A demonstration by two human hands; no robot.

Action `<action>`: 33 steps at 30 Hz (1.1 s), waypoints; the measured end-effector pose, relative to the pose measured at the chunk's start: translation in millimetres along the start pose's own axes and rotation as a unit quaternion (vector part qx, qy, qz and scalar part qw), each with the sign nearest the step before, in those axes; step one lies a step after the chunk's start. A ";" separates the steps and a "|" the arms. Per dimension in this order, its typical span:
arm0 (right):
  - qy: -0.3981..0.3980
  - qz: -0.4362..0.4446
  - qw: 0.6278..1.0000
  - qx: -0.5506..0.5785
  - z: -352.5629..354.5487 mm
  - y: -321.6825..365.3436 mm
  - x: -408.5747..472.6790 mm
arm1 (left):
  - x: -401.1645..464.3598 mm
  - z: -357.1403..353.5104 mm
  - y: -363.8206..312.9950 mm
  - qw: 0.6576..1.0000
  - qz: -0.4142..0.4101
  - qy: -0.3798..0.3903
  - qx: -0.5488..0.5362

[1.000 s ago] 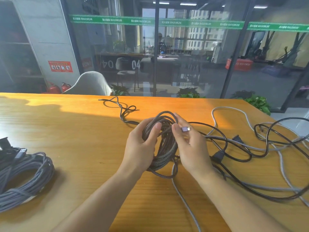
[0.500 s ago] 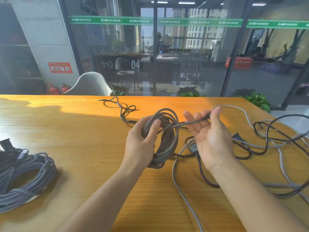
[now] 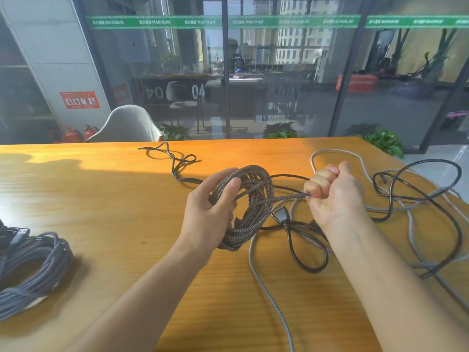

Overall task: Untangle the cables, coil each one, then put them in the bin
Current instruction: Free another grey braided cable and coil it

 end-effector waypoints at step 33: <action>0.227 0.039 0.669 -0.707 4.8 -50.1 -9.6 | -5.1 14.1 -15.8 0.991 -0.100 0.013 0.091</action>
Point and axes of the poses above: each hand's wrist, its own x-axis towards the middle knuckle, its own z-axis out of the back of the hand, y = z × x, the point moved 7 cm from there along x, towards the middle knuckle, and after that the axes turned 11 degrees about x, right-handed, at the moved point
